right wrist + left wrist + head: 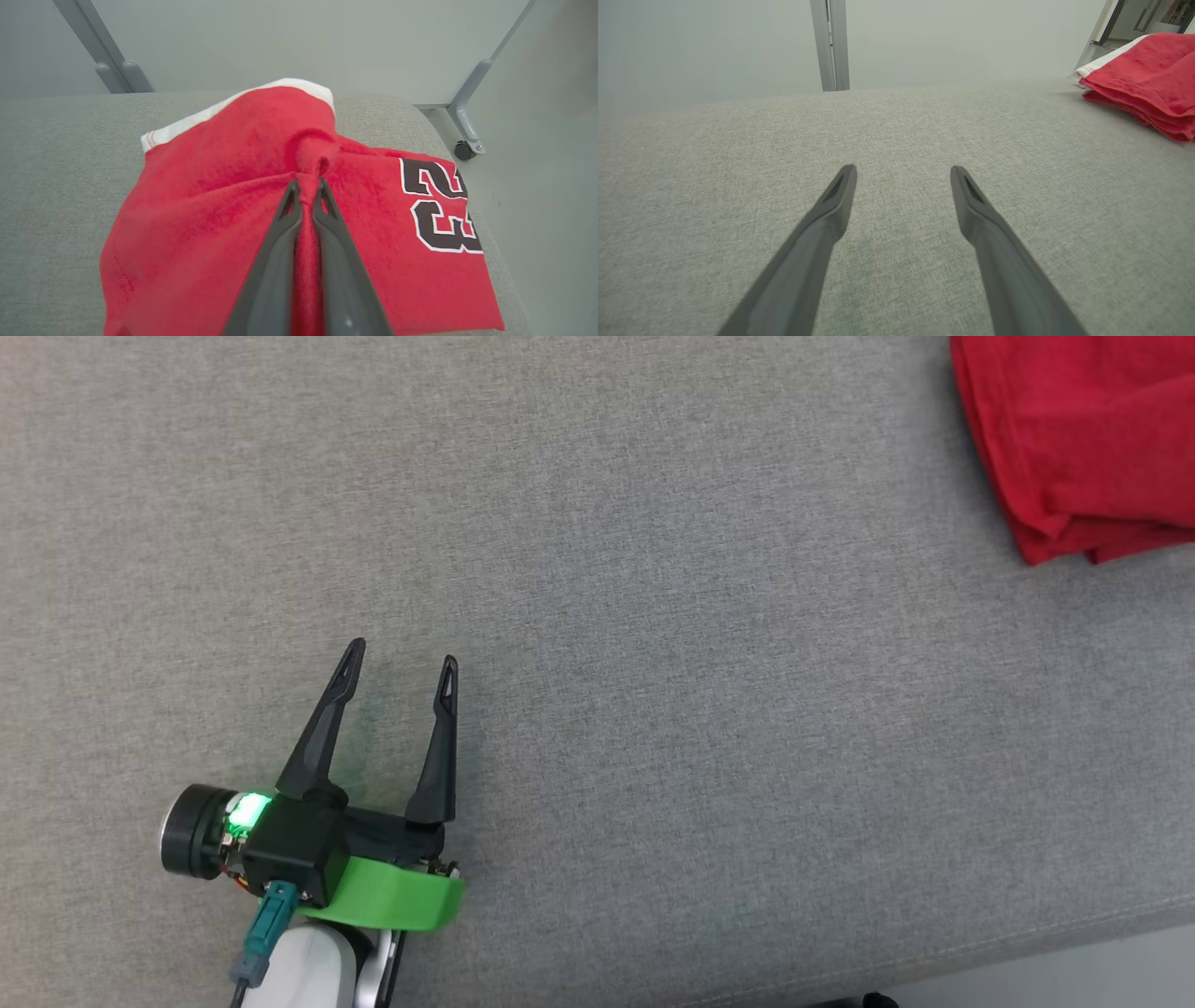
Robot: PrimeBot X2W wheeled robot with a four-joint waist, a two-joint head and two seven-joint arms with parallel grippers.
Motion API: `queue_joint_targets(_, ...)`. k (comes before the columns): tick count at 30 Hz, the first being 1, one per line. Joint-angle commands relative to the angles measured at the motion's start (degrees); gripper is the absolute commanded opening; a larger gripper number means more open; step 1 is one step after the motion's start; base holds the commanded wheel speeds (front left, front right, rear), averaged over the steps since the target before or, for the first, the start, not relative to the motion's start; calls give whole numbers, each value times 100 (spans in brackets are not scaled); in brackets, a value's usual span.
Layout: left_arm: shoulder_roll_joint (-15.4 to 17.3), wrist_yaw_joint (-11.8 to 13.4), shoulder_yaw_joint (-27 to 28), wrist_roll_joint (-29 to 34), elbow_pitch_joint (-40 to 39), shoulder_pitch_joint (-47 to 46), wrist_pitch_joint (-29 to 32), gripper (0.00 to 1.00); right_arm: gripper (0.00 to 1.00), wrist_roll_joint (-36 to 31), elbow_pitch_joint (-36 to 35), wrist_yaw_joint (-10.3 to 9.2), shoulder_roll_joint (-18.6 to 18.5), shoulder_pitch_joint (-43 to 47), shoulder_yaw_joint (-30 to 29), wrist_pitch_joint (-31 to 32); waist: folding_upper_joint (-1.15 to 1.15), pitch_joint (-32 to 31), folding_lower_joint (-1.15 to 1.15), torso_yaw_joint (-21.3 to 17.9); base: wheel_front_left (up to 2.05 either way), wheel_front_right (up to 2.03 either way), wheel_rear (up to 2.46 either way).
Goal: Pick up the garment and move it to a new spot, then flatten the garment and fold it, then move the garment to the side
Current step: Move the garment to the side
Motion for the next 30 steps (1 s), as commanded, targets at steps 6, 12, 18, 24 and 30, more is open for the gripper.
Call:
queue_joint_targets(6, 23, -35, -9, -4, 19, -96, 1, 100, 0, -71, -82, -13, -328, -79, -117, 158, 0, 13, 0, 10, 0, 0, 0)
queue_joint_targets(12, 23, -51, -43, -22, 25, -132, 1, 100, 0, -41, 137, -13, -480, 135, -265, 278, 0, 53, 0, 140, 0, 0, 0)
queue_joint_targets(18, 23, -73, -56, -23, 22, -166, 1, 100, 100, -426, 891, -12, -267, 148, -526, -120, 0, 80, 0, 272, 0, 0, 0)
queue_joint_targets(24, 23, -24, -82, -70, 63, -90, 1, 100, 100, -1364, 1615, -12, 244, -47, -649, -623, 0, -105, 0, 375, 0, 0, 0)
queue_joint_targets(30, 22, 114, -106, -311, 77, 88, 1, 100, 100, -2096, 1176, -13, 1005, 274, -1047, -782, 0, -554, 0, 453, 0, 0, 0)
